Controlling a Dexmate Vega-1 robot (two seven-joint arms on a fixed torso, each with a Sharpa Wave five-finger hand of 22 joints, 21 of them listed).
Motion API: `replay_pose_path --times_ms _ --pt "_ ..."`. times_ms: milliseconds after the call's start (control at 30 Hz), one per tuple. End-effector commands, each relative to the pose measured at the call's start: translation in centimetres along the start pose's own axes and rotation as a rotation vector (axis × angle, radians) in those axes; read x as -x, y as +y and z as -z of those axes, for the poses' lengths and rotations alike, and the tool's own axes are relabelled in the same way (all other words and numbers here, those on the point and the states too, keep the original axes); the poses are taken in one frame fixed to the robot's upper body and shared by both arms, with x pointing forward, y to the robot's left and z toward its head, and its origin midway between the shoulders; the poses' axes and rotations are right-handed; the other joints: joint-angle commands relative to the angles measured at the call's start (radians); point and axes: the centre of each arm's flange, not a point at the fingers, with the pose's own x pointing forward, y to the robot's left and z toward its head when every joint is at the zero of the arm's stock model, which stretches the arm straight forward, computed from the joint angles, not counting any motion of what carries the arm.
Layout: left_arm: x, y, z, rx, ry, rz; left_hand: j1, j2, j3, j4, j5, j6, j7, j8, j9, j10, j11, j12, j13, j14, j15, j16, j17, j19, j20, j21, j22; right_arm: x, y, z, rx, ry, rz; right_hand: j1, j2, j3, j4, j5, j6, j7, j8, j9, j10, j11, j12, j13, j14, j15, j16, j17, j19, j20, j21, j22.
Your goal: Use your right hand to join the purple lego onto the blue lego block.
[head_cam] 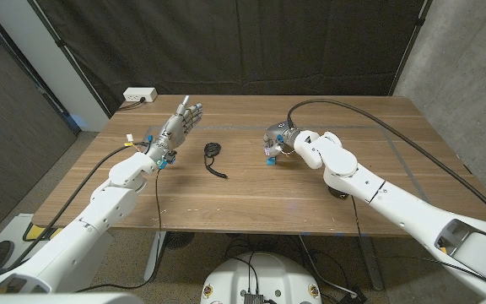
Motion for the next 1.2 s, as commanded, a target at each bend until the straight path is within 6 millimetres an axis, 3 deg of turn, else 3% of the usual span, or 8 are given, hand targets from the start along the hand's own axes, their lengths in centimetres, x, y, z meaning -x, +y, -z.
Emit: replay_pose_path --times_ms 33,1200 --pt "-0.33 -0.12 0.17 0.001 0.011 0.009 0.006 0.005 -0.01 0.001 0.007 0.002 0.002 0.0 0.004 -0.001 -0.004 0.001 0.002 -0.001 0.002 0.001 0.005 -0.003 0.005 0.001 0.004 0.33 -0.28 0.44 -0.012 0.017 0.005 0.001 0.009 0.001 0.005 0.003 0.027 -0.012 0.006 0.003 0.008 0.0 -0.003 0.001 0.013 -0.068 0.0 0.004 0.001 0.006 0.005 0.005" --pt "-0.05 0.13 -0.05 -0.004 0.013 -0.001 0.009 0.011 -0.019 0.0 0.009 0.002 0.002 0.0 0.004 -0.001 -0.003 0.001 0.002 -0.002 0.002 0.001 0.004 -0.003 0.009 0.001 0.004 0.03 0.06 -0.16 -0.016 0.027 0.002 -0.004 0.008 -0.004 0.005 0.002 0.028 -0.012 0.001 0.002 0.013 0.0 -0.008 0.002 0.018 -0.064 -0.002 0.004 0.005 0.009 0.004 0.005"
